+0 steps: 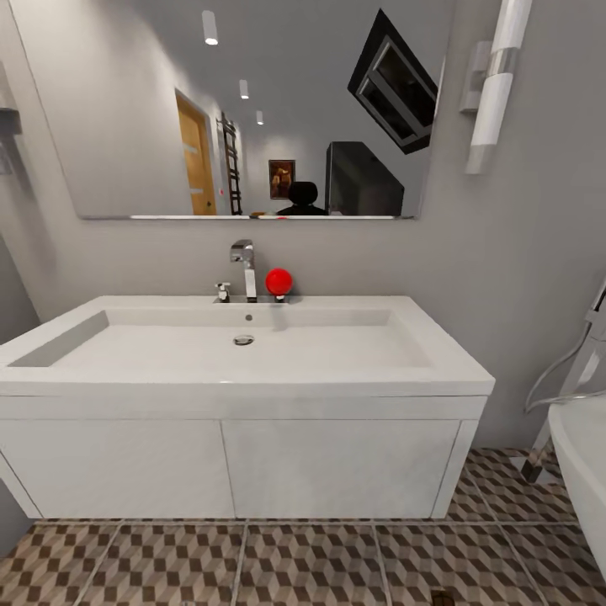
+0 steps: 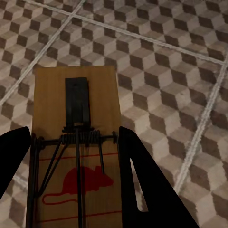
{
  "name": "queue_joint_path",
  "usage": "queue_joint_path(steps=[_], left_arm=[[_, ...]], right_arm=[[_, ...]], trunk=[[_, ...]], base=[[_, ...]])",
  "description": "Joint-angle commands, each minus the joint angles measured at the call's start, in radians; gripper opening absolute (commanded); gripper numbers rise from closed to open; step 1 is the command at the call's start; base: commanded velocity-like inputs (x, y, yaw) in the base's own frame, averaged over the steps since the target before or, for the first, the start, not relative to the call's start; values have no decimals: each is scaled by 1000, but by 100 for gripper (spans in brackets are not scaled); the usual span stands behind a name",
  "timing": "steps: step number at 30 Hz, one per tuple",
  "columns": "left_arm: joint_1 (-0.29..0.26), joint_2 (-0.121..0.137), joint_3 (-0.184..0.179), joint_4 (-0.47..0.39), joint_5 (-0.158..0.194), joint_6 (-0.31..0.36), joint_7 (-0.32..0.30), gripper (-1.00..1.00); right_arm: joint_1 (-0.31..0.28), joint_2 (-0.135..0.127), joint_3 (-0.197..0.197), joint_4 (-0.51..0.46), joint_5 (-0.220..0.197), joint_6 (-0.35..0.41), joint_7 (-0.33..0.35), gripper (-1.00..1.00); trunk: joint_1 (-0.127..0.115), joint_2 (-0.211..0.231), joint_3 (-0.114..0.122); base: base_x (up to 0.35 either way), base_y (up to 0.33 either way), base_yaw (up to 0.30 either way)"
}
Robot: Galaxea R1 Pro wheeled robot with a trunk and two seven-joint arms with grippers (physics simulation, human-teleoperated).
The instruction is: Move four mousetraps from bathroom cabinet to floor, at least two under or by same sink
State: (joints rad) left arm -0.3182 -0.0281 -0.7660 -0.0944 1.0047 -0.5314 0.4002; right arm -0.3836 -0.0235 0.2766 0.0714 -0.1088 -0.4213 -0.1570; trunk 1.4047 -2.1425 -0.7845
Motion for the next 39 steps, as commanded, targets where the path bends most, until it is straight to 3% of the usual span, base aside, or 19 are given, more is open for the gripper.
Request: queue_joint_path(steps=[1, 16, 23, 39], left_arm=[[0, 0, -9, -1, 3, -1, 8, -100], [0, 0, -8, -1, 3, 0, 8, -100], [-1, 3, -8, -1, 4, 0, 8, -100], [-1, 0, -8, -1, 3, -1, 8, -100]], right_arm=[[-1, 1, 9, 4, -10, -7, 1, -100], [-1, 1, 9, 4, -11, -7, 1, -100], [-1, 1, 9, 4, -11, -7, 1, -100], [-1, 1, 9, 4, -10, -7, 1, -100]], trunk=[[0, 0, -1], [0, 0, -1], [0, 0, -1], [0, 0, -1]], base=[[0, 136, 0], [4, 116, 0], [198, 144, 0], [14, 11, 0]])
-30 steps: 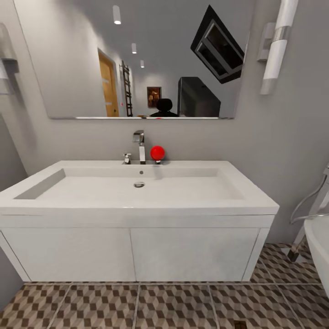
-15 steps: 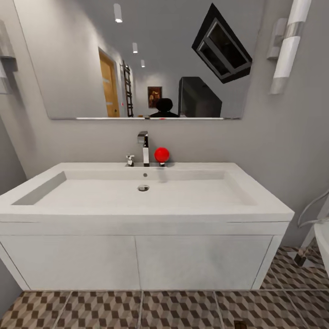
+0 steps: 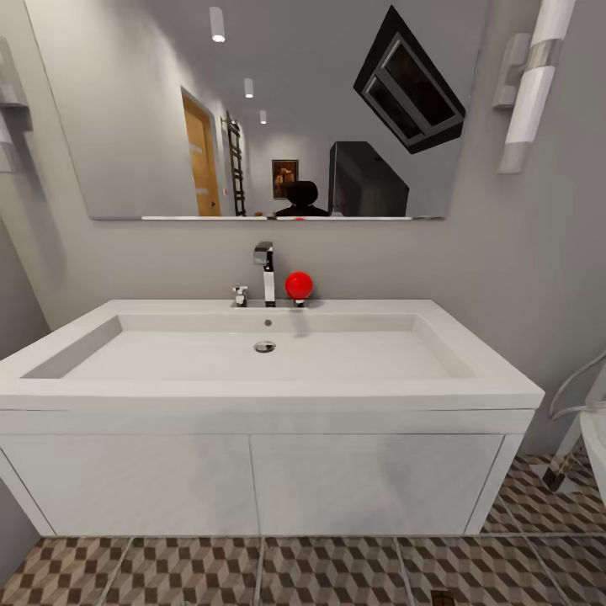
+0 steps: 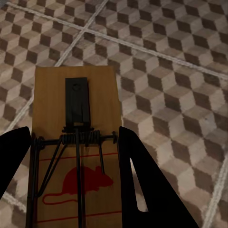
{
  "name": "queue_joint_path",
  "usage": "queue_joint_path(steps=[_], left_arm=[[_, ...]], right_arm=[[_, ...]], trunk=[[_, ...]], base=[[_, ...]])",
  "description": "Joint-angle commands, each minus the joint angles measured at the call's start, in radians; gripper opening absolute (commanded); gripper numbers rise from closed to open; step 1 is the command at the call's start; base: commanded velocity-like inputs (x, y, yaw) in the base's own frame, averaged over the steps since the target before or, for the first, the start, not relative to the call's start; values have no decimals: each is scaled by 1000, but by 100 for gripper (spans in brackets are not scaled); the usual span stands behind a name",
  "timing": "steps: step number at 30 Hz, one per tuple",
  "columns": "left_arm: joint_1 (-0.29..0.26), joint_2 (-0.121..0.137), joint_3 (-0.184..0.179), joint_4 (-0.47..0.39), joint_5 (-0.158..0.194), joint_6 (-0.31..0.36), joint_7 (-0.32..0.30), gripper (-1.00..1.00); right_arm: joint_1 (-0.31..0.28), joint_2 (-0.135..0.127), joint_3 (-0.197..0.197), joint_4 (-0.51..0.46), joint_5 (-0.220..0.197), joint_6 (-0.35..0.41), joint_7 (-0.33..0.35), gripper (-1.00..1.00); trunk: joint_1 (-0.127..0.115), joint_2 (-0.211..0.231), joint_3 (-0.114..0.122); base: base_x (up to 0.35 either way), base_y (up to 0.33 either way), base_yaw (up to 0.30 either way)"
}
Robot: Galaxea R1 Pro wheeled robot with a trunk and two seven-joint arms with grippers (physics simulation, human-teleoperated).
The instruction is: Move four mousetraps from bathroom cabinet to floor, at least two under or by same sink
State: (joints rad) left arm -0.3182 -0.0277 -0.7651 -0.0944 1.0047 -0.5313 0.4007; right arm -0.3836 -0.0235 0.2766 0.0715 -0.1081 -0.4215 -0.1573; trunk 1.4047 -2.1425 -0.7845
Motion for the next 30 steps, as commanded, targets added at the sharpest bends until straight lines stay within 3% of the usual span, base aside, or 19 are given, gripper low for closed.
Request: queue_joint_path(steps=[1, 11, 30], left_arm=[[0, 0, -8, -1, 4, -2, 8, -100], [0, -2, -8, -2, 4, -3, 8, -100], [0, -4, -11, -2, 0, -3, 8, -100]], right_arm=[[-1, 1, 9, 4, -10, -6, 1, -100], [-1, 1, 9, 4, -10, -6, 1, -100], [-1, 1, 9, 4, -12, -6, 1, -100]], trunk=[[0, 0, -1], [0, 0, -1], [73, -133, -61]], base=[[0, 0, 0], [0, 0, 0], [0, 0, 0]])
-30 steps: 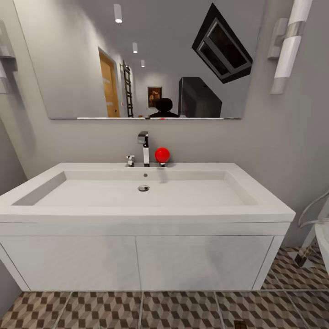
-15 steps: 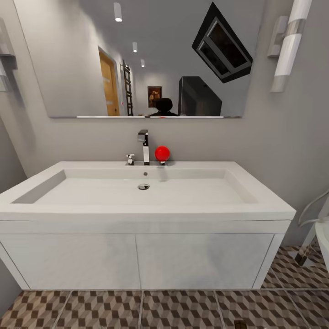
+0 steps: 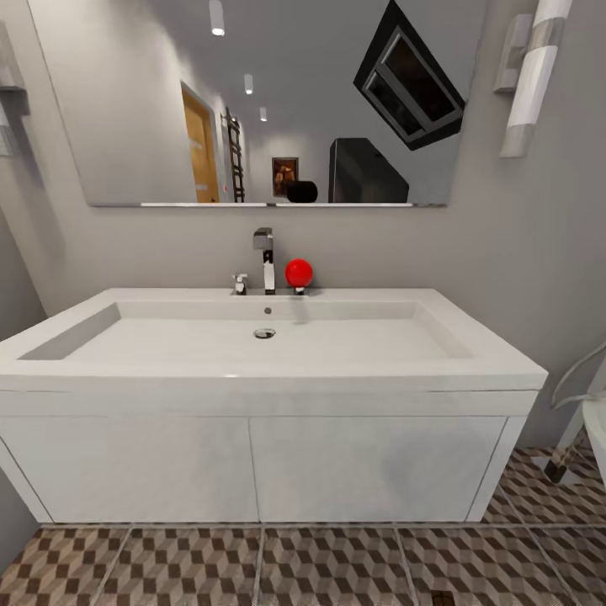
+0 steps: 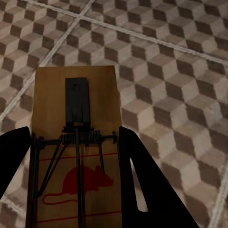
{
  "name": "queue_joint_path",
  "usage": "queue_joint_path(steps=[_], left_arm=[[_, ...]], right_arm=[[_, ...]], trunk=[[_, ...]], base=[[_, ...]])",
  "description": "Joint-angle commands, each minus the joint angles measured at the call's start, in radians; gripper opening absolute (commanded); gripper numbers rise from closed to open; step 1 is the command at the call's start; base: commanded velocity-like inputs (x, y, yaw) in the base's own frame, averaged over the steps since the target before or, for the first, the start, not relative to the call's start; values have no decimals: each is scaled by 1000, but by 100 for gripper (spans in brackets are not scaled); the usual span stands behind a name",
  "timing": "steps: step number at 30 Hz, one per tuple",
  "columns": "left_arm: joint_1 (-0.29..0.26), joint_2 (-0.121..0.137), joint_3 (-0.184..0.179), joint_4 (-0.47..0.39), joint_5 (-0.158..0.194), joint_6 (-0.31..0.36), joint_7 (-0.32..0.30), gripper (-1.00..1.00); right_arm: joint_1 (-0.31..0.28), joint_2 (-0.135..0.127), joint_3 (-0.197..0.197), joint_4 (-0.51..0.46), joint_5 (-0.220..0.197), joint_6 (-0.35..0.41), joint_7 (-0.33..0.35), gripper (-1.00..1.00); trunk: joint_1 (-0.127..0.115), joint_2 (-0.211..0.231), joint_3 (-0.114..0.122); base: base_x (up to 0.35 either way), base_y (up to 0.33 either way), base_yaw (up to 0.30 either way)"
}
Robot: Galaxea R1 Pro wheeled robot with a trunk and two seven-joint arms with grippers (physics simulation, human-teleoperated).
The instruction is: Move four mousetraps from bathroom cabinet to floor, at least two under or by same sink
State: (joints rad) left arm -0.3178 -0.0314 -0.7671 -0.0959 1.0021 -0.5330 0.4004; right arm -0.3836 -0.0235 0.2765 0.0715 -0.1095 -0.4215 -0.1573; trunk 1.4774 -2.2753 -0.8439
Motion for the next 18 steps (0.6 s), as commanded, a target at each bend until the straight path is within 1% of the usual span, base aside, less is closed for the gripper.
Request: queue_joint_path(steps=[1, 18], left_arm=[[-1, 1, -9, -1, 3, -2, 8, -100], [-1, 4, -8, -1, 3, -5, 9, -100]], right_arm=[[-1, 1, 9, 4, -10, -6, 1, -100], [-1, 1, 9, 4, -10, -6, 1, -100]], trunk=[[4, -8, -4], [69, -127, -57]], base=[[0, 0, 0], [0, 0, 0]])
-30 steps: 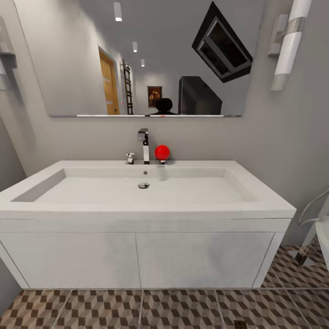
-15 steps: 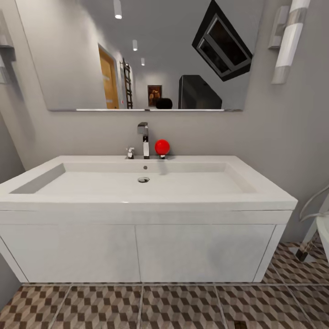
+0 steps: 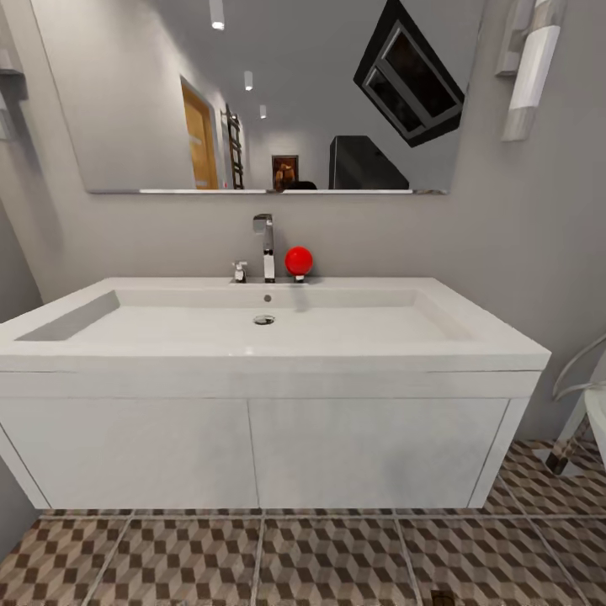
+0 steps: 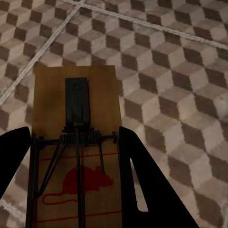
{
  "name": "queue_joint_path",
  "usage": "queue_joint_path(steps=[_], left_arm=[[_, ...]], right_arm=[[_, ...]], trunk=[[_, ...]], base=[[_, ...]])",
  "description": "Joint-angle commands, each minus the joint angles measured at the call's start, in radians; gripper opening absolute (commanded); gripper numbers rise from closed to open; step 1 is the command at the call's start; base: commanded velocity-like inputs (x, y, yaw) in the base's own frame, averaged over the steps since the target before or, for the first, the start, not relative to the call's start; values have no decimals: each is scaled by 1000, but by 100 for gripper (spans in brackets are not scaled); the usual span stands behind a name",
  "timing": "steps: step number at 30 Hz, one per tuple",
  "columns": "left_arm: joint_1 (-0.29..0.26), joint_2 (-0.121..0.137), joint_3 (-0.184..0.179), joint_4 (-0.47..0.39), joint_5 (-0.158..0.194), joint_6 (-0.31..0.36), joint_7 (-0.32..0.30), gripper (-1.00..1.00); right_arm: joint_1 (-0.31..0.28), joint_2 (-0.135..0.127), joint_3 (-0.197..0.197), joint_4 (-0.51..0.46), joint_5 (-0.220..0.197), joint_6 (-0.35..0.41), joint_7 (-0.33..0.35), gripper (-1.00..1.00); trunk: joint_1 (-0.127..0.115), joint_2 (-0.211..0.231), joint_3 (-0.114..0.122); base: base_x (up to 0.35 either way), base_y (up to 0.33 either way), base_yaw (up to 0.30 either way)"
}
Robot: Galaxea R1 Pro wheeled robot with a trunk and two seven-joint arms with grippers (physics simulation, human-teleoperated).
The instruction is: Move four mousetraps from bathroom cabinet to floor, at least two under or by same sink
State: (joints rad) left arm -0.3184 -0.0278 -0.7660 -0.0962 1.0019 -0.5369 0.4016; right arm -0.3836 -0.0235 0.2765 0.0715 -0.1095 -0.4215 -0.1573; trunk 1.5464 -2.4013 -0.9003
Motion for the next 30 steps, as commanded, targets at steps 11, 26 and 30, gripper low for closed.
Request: queue_joint_path(steps=[11, 26, 30], left_arm=[[0, -3, -10, -2, 3, -10, 15, -100], [0, -4, -12, -2, 3, -13, 16, -100], [0, -5, -12, -2, 3, -12, 15, -100]], right_arm=[[-1, 1, 9, 4, -10, -6, 1, -100], [-1, 1, 9, 4, -10, -6, 1, -100], [-1, 1, 9, 4, -10, -6, 0, -100]], trunk=[[0, -1, -1], [0, -1, -1], [0, -1, -1]], base=[[4, 0, 0], [54, 0, 0], [0, 0, 0]])
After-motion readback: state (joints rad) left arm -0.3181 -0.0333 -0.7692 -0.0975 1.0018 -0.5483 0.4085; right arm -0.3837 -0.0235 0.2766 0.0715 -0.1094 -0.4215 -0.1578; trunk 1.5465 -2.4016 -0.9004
